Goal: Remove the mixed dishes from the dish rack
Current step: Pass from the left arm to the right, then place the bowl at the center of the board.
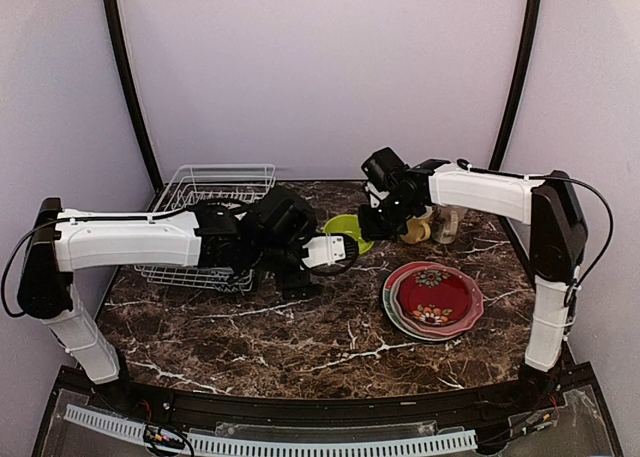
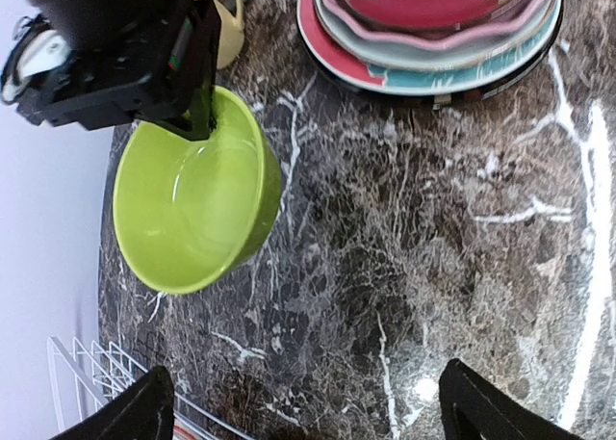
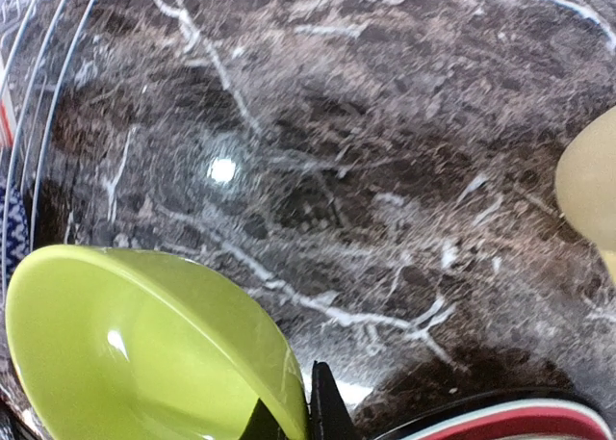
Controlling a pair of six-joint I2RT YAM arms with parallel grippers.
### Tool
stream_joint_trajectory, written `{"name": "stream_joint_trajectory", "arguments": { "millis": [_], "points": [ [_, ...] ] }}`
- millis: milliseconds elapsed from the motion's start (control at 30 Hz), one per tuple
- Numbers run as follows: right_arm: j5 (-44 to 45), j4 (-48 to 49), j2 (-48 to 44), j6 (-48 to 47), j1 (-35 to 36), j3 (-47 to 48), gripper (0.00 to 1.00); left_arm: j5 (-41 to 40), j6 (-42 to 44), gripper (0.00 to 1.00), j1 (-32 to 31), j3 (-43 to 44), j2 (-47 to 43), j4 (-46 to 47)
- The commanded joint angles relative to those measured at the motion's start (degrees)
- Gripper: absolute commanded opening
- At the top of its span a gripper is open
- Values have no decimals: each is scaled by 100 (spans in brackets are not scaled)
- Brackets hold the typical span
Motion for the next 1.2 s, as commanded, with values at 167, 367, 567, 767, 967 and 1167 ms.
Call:
{"name": "stream_joint_trajectory", "arguments": {
  "millis": [167, 367, 567, 767, 967, 1167],
  "points": [
    [92, 503, 484, -399, -516, 499, 0, 778, -1142, 96, 965, -170, -1301, 686],
    [417, 295, 977, -576, -672, 921, 0, 1045, -2477, 99, 2308, -431, -1792, 1401],
    [499, 141, 1398, -767, -746, 1241, 1, 1865, -3699, 99, 3516, -363, -1536, 1506],
    [561, 87, 1694, -815, -751, 1443, 5, 2395, -4665, 99, 4547, -141, -1021, 1269],
    [660, 12, 1969, -812, -802, 1715, 10, 2896, -4900, 95, 4947, 296, -280, 740],
    [669, -99, 2044, -843, -813, 1907, 34, 3340, -4940, 95, 4964, 685, 283, 301]
  ]
}}
